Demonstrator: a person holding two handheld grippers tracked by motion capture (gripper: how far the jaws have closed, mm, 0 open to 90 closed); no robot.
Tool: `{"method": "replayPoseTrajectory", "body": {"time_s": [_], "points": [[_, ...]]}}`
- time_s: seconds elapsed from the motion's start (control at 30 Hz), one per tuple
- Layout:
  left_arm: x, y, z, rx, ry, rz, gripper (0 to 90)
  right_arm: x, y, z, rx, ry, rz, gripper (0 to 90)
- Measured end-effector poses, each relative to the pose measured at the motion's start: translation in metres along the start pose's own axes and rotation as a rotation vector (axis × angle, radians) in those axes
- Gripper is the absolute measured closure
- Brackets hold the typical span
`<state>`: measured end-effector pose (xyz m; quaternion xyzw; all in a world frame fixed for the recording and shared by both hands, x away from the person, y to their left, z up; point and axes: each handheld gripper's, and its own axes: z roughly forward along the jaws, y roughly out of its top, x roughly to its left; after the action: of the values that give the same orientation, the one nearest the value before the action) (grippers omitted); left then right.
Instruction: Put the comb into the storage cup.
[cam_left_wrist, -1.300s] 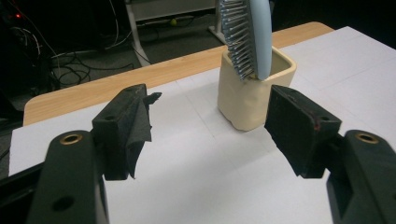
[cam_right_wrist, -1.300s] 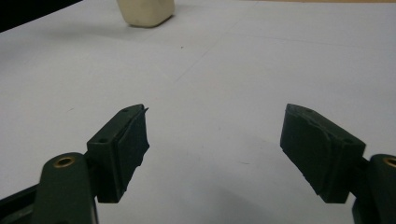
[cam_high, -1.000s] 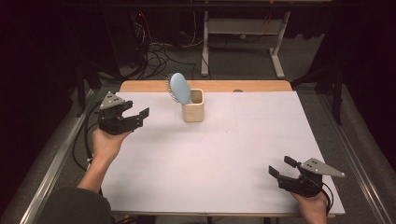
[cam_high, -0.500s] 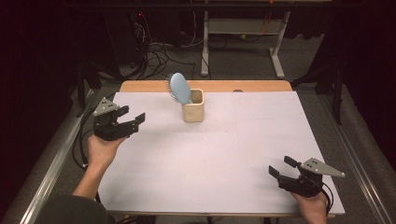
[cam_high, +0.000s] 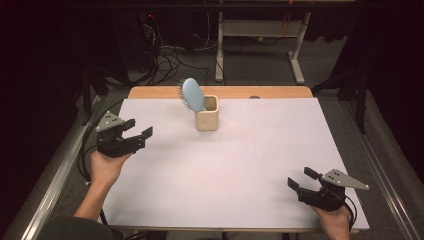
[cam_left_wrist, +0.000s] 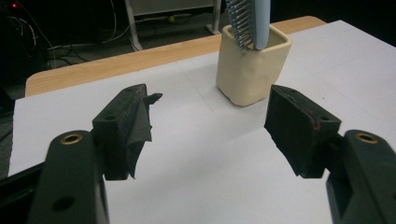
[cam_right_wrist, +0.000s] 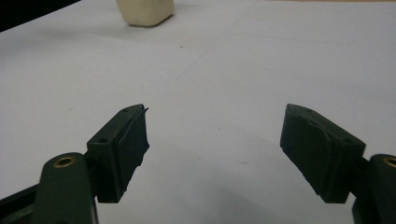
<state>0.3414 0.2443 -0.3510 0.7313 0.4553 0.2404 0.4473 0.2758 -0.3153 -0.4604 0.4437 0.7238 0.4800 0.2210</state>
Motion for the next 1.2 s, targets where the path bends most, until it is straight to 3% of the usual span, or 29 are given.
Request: {"method": "replayPoseTrajectory", "body": {"time_s": [0.47, 1.2], "points": [[-0.008, -0.012, -0.006, -0.002, -0.008, 0.028, 30.6, 0.000, 0.000, 0.000, 0.001, -0.001, -0.003, 24.0], [-0.007, -0.035, -0.017, -0.012, -0.016, 0.011, 29.5, 0.000, 0.000, 0.001, 0.002, -0.003, -0.004, 24.0]]}}
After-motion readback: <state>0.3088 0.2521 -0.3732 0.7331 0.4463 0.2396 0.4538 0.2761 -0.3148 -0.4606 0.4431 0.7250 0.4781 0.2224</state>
